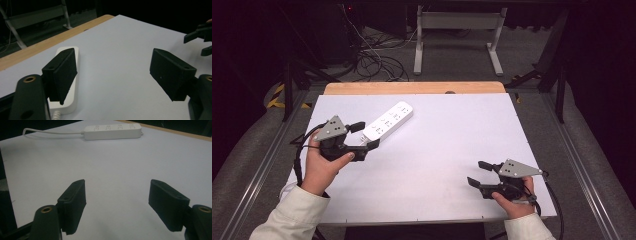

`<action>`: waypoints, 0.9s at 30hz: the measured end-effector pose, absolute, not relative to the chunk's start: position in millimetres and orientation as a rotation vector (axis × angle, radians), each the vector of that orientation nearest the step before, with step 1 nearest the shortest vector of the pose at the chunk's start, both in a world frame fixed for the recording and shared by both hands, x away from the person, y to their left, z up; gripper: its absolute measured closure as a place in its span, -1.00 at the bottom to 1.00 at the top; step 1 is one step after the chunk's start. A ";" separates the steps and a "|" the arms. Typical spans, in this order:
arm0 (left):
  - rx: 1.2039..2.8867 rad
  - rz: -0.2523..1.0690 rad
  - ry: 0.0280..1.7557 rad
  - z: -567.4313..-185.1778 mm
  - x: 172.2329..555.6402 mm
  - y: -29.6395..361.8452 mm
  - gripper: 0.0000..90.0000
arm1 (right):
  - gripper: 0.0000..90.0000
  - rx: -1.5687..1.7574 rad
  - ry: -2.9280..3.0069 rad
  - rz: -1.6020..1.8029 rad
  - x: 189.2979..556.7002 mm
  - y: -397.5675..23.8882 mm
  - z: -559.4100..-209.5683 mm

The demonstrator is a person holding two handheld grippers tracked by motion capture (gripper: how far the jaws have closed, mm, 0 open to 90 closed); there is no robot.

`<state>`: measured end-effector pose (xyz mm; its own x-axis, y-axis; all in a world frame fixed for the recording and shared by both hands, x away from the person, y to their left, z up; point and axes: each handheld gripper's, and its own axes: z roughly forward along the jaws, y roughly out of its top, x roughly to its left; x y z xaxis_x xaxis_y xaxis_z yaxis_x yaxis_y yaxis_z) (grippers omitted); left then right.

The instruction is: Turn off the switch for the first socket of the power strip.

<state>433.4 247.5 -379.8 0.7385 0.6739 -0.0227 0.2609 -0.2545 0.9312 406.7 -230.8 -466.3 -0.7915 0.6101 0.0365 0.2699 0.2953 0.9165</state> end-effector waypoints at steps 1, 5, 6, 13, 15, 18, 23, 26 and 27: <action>1.822 0.455 0.728 -382.1 430.6 249.1 -0.55 | -0.31 0.796 2.249 1.495 406.6 -230.6 -466.2; 1.803 0.441 0.719 -392.9 418.6 252.7 -0.58 | -0.31 0.797 2.251 1.495 406.5 -230.1 -466.2; 1.805 0.456 0.709 -395.4 416.1 253.8 -0.59 | -0.31 0.797 2.251 1.495 406.5 -230.2 -466.2; 1.856 0.533 0.696 -412.0 398.5 257.2 -0.61 | -0.31 0.798 2.250 1.495 406.3 -230.1 -466.2; 1.871 0.530 0.680 -416.9 394.4 257.5 -0.61 | -0.31 0.798 2.249 1.496 406.2 -230.2 -466.1; 1.878 0.512 0.645 -424.2 389.3 259.2 -0.63 | -0.31 0.797 2.250 1.496 406.2 -230.2 -466.2; 1.849 0.456 0.628 -437.4 385.0 263.5 -0.62 | -0.31 0.796 2.250 1.498 406.1 -230.6 -466.1; 1.838 0.424 0.641 -447.7 382.3 262.7 -0.60 | -0.31 0.797 2.246 1.501 405.8 -231.2 -465.7; 1.838 0.416 0.640 -450.6 382.2 263.2 -0.60 | -0.31 0.797 2.246 1.502 405.7 -231.3 -465.7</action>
<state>382.2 263.2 -450.6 0.7928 0.6091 -0.0219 0.2269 -0.2615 0.9381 405.7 -231.3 -465.7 -0.7918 0.6095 0.0393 0.2692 0.2905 0.9182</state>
